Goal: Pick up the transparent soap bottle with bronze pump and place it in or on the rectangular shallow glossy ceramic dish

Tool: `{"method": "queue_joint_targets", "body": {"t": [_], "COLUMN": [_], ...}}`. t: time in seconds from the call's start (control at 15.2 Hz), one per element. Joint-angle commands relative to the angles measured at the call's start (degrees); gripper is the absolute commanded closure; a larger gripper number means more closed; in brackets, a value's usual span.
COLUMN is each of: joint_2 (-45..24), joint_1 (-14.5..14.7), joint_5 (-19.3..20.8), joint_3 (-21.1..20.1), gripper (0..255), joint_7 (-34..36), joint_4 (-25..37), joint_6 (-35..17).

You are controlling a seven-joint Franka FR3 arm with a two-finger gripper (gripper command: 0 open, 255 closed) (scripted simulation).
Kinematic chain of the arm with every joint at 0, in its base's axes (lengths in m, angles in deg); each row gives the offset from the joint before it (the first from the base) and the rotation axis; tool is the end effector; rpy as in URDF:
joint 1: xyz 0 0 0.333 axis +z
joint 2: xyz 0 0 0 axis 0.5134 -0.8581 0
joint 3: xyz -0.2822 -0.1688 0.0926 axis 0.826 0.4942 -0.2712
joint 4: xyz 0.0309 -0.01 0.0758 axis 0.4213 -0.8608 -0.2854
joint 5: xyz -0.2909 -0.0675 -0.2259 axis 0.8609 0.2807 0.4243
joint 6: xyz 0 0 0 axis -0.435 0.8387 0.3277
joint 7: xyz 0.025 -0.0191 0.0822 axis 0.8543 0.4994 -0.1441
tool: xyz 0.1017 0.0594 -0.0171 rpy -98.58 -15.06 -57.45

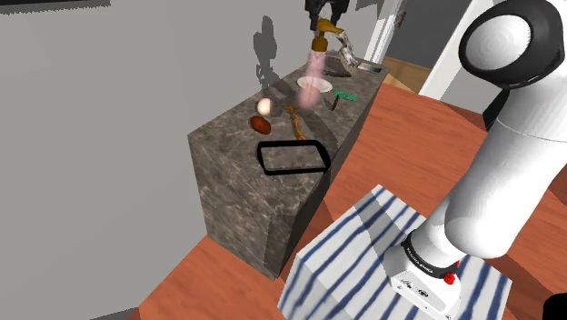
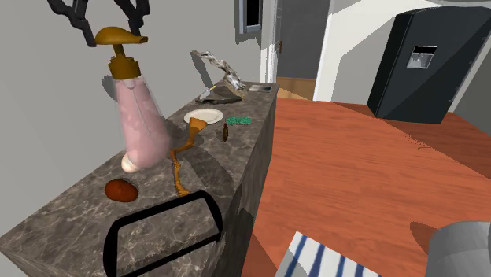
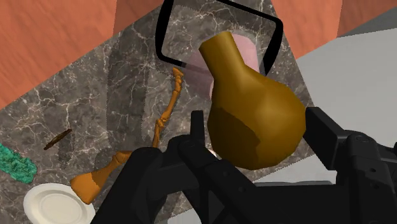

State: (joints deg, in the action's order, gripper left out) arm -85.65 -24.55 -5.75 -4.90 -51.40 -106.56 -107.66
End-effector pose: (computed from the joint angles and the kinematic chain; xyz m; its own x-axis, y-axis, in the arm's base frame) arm 0.5598 -0.0336 0.7031 0.9864 -0.1570 -0.0489 -0.1574 -0.9875 -0.0033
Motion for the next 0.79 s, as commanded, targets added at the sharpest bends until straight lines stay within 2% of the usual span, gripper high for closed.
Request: {"method": "queue_joint_targets", "body": {"t": [0.0, 0.73], "joint_2": [-0.9, 5.1], "joint_1": [1.3, 2.4], "joint_5": [-0.2, 1.2], "joint_3": [-0.9, -1.2], "gripper": [255, 255], "joint_7": [2.4, 2.9], "joint_4": [2.8, -14.5], "joint_6": [1.9, -9.6]}}
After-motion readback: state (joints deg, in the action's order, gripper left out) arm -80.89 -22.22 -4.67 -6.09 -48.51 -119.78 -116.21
